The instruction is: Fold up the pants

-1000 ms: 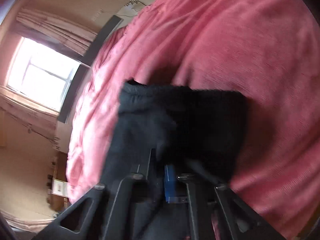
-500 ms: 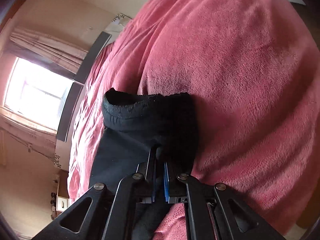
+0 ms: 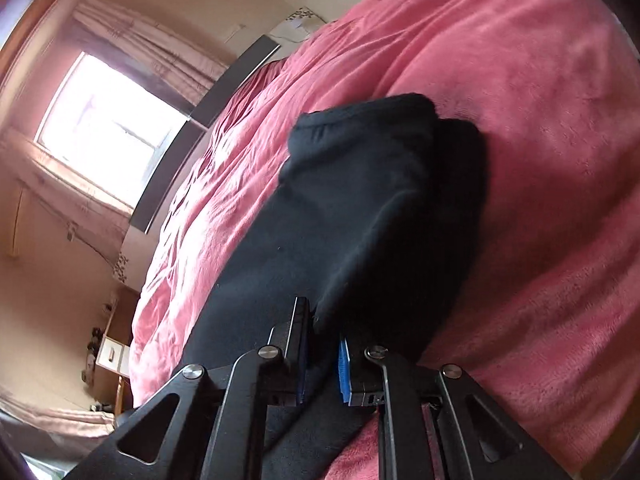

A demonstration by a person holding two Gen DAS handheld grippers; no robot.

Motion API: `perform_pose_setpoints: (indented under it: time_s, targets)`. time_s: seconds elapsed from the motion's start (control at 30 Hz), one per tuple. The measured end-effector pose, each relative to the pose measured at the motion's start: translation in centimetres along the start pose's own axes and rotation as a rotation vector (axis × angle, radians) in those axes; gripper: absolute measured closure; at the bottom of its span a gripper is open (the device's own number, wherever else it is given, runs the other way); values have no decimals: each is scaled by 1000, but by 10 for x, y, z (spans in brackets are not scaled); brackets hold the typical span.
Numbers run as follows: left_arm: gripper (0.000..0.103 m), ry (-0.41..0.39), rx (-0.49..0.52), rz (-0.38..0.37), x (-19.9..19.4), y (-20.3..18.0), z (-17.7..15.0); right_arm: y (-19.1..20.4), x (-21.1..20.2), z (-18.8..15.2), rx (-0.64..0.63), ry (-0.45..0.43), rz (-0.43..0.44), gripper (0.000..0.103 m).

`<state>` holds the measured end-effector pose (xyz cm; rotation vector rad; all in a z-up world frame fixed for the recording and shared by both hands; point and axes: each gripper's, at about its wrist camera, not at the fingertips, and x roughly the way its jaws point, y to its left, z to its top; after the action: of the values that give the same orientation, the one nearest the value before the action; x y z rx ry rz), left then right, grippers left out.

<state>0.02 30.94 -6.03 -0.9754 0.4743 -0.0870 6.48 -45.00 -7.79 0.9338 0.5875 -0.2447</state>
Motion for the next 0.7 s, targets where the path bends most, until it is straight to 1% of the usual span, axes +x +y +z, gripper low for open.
perform_pose_setpoints:
  time_s: [0.1,0.17,0.2,0.23,0.27,0.3,0.37,0.5,0.57,0.6,0.63,0.67,0.7]
  targets:
    - [50,138,-54,-24,21,-2,-19,-3,4,1,20,6,12,89]
    - [49,225,-99,-44,41,-5,-32,-12,-2,-2,30,8,19,89]
    - [48,259,-105,-47,48,-6,-36,-14,-8,-7,30,8,19,89]
    - [43,290,-104,-34,57,-8,-41,-20,-18,-10,28,8,19,89]
    - [31,304,-104,5,64,-8,-43,-20,-18,-11,26,7,18,89]
    - [27,313,-113,46,70,-6,-46,-21,-17,-11,26,7,19,89]
    - [25,300,-174,104,80,5,-46,-22,-21,-11,30,8,24,89]
    - [24,220,-344,123,89,25,-36,-23,-21,-11,30,9,24,89]
    - [30,196,-412,120,92,31,-33,-22,-21,-11,26,10,18,89]
    - [36,185,-449,111,93,34,-33,-22,-21,-11,23,11,14,89]
    - [63,173,-468,106,94,35,-31,-21,-21,-11,21,11,11,89]
    - [92,181,-461,117,95,32,-28,-21,-21,-11,18,11,8,89]
    - [90,193,-445,124,94,26,-25,-21,-21,-11,17,12,7,89]
